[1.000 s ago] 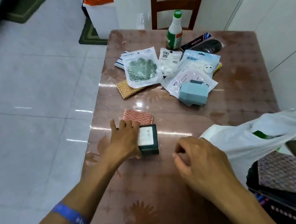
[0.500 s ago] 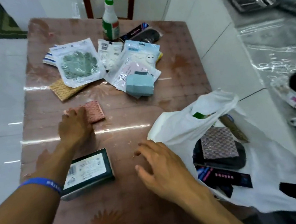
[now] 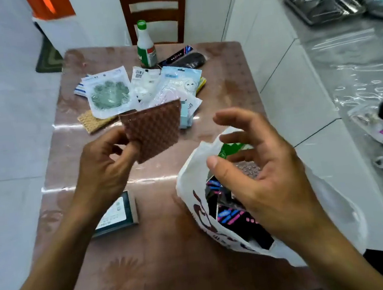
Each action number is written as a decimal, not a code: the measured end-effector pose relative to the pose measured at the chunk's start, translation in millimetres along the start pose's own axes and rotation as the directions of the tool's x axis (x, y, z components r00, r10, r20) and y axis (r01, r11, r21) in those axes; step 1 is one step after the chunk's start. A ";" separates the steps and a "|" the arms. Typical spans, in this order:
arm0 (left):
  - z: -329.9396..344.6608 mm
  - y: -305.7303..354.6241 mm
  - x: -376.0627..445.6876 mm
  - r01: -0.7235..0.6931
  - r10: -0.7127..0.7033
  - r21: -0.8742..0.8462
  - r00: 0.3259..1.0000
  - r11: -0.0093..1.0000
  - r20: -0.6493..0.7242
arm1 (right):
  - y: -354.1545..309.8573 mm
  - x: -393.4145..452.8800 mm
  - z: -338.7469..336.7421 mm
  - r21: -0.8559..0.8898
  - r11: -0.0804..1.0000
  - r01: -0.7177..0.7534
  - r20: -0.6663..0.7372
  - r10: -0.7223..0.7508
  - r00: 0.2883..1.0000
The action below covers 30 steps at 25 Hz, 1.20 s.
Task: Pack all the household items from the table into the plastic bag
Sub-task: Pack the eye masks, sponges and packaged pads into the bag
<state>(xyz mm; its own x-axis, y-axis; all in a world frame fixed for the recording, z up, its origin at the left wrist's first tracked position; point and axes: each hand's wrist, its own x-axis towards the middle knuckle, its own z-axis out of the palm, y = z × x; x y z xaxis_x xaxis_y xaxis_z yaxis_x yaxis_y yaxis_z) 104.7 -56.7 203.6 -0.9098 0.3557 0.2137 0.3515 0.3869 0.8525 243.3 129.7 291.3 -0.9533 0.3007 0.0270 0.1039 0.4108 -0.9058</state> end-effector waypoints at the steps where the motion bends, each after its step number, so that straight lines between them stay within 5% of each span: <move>1: 6.3 36.3 -7.1 -0.073 0.076 -0.077 0.997 0.994 0.031 | 1.4 2.0 -13.2 -0.024 1.000 -0.008 0.026 0.009 1.000; 5: 59.4 106.9 -25.3 -0.166 0.191 -0.147 0.966 0.975 0.175 | 9.6 -10.1 -80.8 -0.102 0.993 0.061 -0.037 -0.065 0.997; 9: 109.7 85.3 -17.7 0.026 -0.066 0.340 0.992 0.940 0.109 | 45.7 -6.2 -140.8 -0.463 0.880 0.108 -0.019 -0.132 0.991; 13: 122.6 81.3 -9.2 0.224 -0.221 0.030 0.972 0.974 -0.079 | 113.2 19.2 -109.8 -0.710 0.606 0.359 0.354 -0.133 0.926; 18: 111.3 87.0 -7.1 0.180 -0.183 -0.104 0.983 0.978 -0.015 | 141.0 49.3 -70.6 -0.817 0.405 0.411 0.443 -0.016 0.896; 20: 105.2 83.3 -7.6 0.170 -0.162 -0.129 0.985 0.977 0.066 | 132.6 56.1 -75.2 -0.793 0.456 0.405 0.492 0.085 0.867; 24: 86.7 66.4 1.9 0.233 -0.195 -0.228 0.965 0.945 0.178 | 90.7 85.4 -88.3 -0.518 0.798 0.308 0.491 -0.018 0.871; 30: 83.3 -8.9 80.5 0.354 -0.355 0.028 0.929 0.935 0.108 | 61.8 169.8 -52.6 -0.139 0.988 0.061 0.262 -0.023 0.965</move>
<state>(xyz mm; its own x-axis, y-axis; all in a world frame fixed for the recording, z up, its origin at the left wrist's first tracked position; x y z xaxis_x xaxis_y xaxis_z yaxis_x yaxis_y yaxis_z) 46.8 39.4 173.4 -0.9458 0.2850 -0.1558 0.0124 0.5112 0.8594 102.8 251.5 262.1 -0.9964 0.0553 -0.0640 0.0838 0.5439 -0.8350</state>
